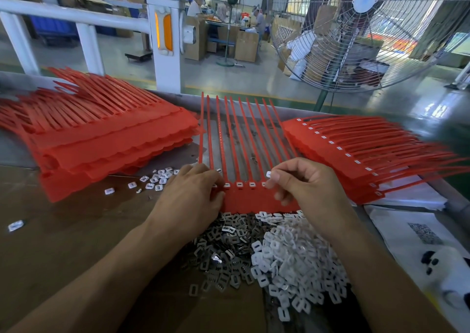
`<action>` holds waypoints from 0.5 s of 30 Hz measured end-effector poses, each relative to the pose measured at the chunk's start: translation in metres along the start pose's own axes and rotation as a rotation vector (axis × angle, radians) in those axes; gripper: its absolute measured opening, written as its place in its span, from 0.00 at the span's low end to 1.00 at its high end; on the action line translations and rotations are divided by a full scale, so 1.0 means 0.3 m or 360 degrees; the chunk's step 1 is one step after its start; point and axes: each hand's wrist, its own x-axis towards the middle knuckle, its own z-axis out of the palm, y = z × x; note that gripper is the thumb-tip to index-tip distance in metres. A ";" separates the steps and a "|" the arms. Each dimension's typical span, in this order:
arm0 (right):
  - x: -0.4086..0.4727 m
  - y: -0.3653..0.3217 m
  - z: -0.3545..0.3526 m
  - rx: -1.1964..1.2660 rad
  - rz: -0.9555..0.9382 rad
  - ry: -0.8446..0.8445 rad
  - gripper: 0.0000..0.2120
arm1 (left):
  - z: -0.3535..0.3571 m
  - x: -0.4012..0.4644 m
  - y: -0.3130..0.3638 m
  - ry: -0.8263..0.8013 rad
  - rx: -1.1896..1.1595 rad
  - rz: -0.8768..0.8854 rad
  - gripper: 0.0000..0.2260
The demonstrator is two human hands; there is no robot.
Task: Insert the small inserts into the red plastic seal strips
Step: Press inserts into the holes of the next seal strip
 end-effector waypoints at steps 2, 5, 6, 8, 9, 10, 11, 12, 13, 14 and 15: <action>0.009 0.020 -0.007 -0.0034 0.0070 0.0004 0.04 | 0.001 0.001 0.000 -0.0003 0.0002 -0.0002 0.11; 0.021 0.050 -0.016 -0.0102 0.0165 0.0107 0.05 | 0.003 0.001 -0.002 0.0002 0.0003 0.0001 0.11; 0.024 0.056 -0.018 -0.0136 0.0188 0.0141 0.05 | 0.004 0.000 -0.003 0.0005 0.0001 0.0002 0.11; 0.027 0.064 -0.023 -0.0210 0.0222 0.0194 0.05 | 0.005 0.000 -0.005 0.0010 0.0000 0.0002 0.11; 0.028 0.066 -0.026 -0.0281 0.0228 0.0224 0.05 | 0.006 0.001 -0.006 0.0011 0.0004 0.0003 0.11; 0.032 0.067 -0.027 -0.0381 0.0226 0.0256 0.06 | 0.008 0.002 -0.006 0.0013 0.0010 0.0004 0.11; 0.037 0.067 -0.028 -0.0484 0.0225 0.0287 0.06 | 0.009 0.003 -0.007 0.0014 0.0014 0.0004 0.11; 0.042 0.067 -0.029 -0.0561 0.0226 0.0309 0.07 | 0.011 0.004 -0.007 0.0016 0.0015 0.0005 0.11; 0.048 0.066 -0.028 -0.0606 0.0234 0.0318 0.07 | 0.012 0.004 -0.008 0.0018 0.0014 0.0005 0.11; 0.052 0.066 -0.028 -0.0639 0.0249 0.0313 0.07 | 0.013 0.005 -0.008 0.0020 0.0011 0.0005 0.11; 0.057 0.066 -0.028 -0.0677 0.0269 0.0295 0.08 | 0.013 0.005 -0.009 0.0024 0.0007 0.0005 0.11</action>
